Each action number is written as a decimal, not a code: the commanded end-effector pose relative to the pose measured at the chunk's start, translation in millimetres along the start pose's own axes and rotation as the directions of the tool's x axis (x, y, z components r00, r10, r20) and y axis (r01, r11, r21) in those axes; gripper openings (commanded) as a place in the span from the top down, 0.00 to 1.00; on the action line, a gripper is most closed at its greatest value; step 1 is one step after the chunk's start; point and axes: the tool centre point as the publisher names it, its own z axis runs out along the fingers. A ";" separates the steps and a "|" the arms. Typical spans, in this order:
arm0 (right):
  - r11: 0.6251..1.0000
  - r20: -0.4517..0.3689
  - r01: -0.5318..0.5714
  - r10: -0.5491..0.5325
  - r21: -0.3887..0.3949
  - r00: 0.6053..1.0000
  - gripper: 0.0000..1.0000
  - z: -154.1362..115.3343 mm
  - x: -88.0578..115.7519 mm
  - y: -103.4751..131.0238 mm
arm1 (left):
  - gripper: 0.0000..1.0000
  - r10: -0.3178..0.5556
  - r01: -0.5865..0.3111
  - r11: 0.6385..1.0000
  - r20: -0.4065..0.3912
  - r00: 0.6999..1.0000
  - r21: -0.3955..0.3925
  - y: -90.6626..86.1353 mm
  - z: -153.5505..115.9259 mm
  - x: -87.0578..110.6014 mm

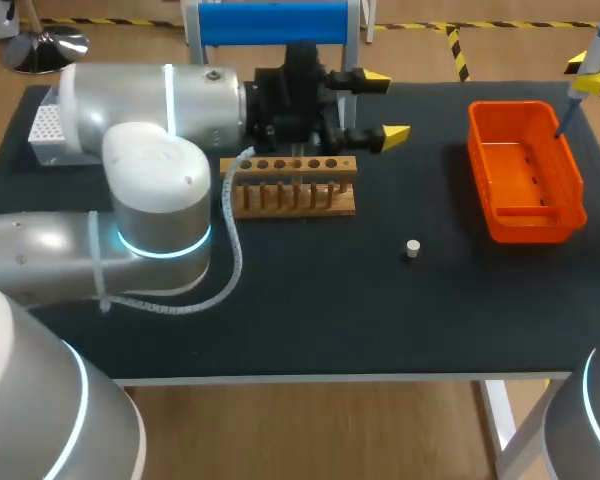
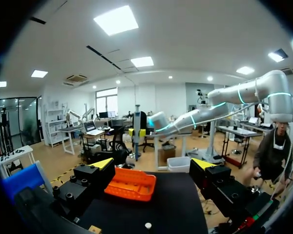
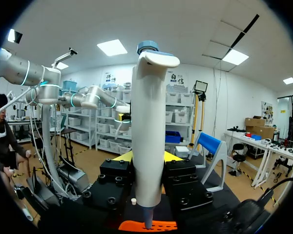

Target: Invert the test tube, pick up the pipette, mount the tip to pipette, aspirate from beaker and dispense into the tube, eject the tip, return the pipette, and cap with the stopper.

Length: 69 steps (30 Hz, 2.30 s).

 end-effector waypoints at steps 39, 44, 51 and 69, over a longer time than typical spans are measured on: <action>1.000 -0.002 0.000 0.000 0.002 1.000 1.00 -0.7 -0.4 0.6 | 0.00 -0.031 0.031 0.999 -0.005 1.000 0.036 11.6 -26.8 -5.8; 1.000 -0.002 0.000 0.000 0.002 1.000 1.00 -0.7 -0.4 0.6 | 0.00 -0.031 0.031 0.999 -0.005 1.000 0.036 11.6 -26.8 -5.8; 1.000 -0.002 0.000 0.000 0.002 1.000 1.00 -0.7 -0.4 0.6 | 0.00 -0.031 0.031 0.999 -0.005 1.000 0.036 11.6 -26.8 -5.8; 1.000 -0.002 0.000 0.000 0.002 1.000 1.00 -0.7 -0.4 0.6 | 0.00 -0.031 0.031 0.999 -0.005 1.000 0.036 11.6 -26.8 -5.8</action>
